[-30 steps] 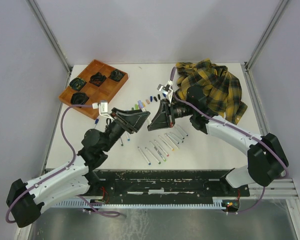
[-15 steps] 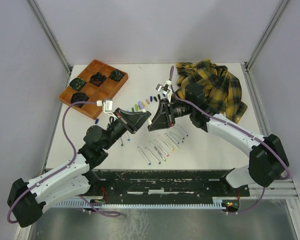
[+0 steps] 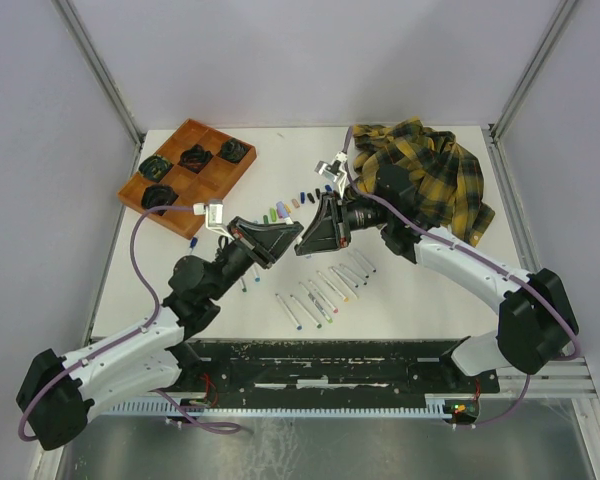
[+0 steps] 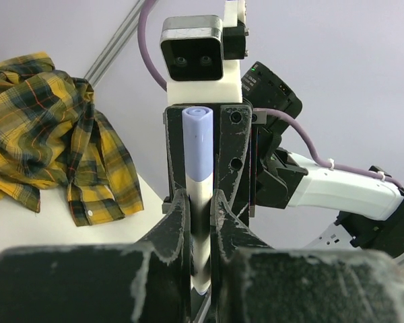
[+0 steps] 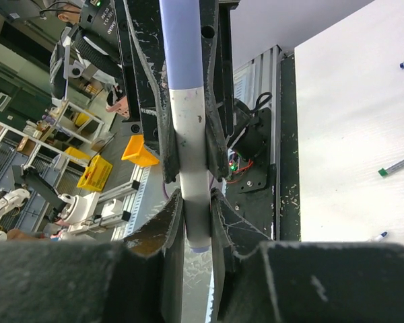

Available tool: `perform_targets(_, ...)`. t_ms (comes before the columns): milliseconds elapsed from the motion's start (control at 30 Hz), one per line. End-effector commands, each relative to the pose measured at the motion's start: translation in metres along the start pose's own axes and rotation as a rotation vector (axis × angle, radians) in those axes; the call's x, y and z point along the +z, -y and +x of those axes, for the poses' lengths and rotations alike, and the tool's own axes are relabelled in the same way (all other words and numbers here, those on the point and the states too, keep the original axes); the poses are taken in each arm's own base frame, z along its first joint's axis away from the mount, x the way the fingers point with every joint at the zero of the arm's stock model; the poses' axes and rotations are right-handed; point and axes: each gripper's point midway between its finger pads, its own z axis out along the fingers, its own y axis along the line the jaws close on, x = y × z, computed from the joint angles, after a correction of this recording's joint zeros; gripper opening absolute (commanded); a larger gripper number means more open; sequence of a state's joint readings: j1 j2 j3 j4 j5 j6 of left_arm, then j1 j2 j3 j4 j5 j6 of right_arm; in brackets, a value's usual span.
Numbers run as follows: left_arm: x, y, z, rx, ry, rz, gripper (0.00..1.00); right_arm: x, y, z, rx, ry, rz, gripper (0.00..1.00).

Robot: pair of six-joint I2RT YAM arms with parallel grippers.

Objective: Open the pen caps
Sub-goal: Open the pen cap from the pen.

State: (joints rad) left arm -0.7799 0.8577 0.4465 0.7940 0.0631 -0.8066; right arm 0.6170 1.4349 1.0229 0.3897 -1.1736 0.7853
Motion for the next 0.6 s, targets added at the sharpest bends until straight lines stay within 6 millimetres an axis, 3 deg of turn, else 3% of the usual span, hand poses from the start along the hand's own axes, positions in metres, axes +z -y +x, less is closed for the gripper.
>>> perform_targets(0,0.001,0.006,-0.003,-0.011,0.012,0.033,0.03,-0.002,-0.022,-0.015,-0.075,0.028,-0.036,0.21)
perform_targets(100,0.002,0.007,-0.001,-0.019,0.003,0.037,0.03,-0.002,-0.021,-0.014,-0.072,0.027,-0.033,0.01)
perform_targets(133,0.002,0.006,-0.001,-0.020,0.004,0.034,0.04,-0.002,-0.019,-0.014,-0.073,0.025,-0.030,0.00)
perform_targets(367,0.002,-0.004,-0.020,-0.011,0.026,-0.041,0.47,-0.002,-0.013,-0.007,-0.068,-0.010,-0.009,0.00)
perform_targets(567,-0.001,-0.002,-0.039,-0.047,0.025,0.005,0.57,-0.002,-0.014,-0.006,-0.071,-0.023,-0.025,0.00)
